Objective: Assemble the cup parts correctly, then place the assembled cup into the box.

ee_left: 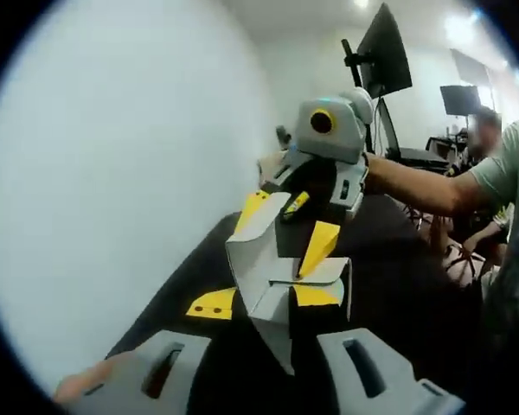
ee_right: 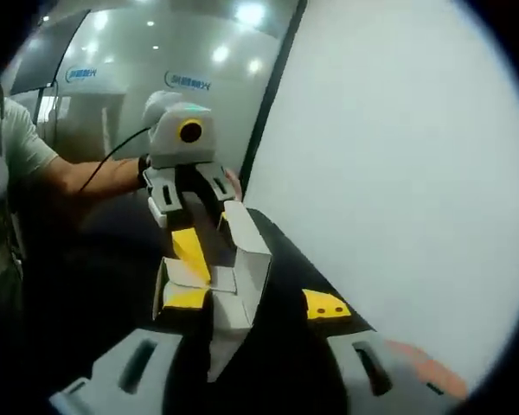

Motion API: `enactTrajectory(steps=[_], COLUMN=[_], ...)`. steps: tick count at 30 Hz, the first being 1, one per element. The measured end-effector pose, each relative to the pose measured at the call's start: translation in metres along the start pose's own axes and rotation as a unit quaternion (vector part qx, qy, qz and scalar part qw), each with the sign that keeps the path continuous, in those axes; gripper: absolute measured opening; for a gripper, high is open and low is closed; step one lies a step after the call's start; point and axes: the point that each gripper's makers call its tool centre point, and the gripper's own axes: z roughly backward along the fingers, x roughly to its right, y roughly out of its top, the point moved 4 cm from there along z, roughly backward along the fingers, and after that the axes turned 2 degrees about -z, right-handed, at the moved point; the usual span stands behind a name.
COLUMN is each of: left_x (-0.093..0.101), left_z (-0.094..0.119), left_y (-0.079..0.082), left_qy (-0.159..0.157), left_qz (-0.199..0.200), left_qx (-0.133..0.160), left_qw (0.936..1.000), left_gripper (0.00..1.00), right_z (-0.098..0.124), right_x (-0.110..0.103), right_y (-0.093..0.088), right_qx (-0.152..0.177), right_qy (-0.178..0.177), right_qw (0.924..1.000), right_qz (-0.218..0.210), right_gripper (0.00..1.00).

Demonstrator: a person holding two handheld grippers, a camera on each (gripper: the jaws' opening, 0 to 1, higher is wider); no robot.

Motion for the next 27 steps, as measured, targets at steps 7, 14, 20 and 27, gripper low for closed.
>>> enactTrajectory(steps=[7,14,20,27], left_x=[0.003,0.000,0.001,0.003], left_z=[0.000,0.011,0.022,0.024], left_y=[0.004,-0.001,-0.004,-0.006], left_qy=[0.006,0.010,0.015,0.012], left_qz=[-0.042,-0.019,-0.015,0.000], left_qx=[-0.038,-0.012,-0.003,0.007], left_qw=[0.9984,0.9997,0.9998,0.9999], left_gripper=[0.18,0.20,0.20,0.21], right_z=[-0.004,0.005,0.018,0.022], right_x=[0.000,-0.002,-0.013,-0.026], right_y=[0.003,0.007,0.017,0.028], right_qx=[-0.045,-0.028,0.035,0.064], right_qy=[-0.007,-0.008,0.022,0.044], right_qw=[0.9987,0.9992,0.9991,0.9968], right_qz=[0.024,0.027,-0.013,-0.018], right_gripper=[0.33,0.35,0.35,0.35])
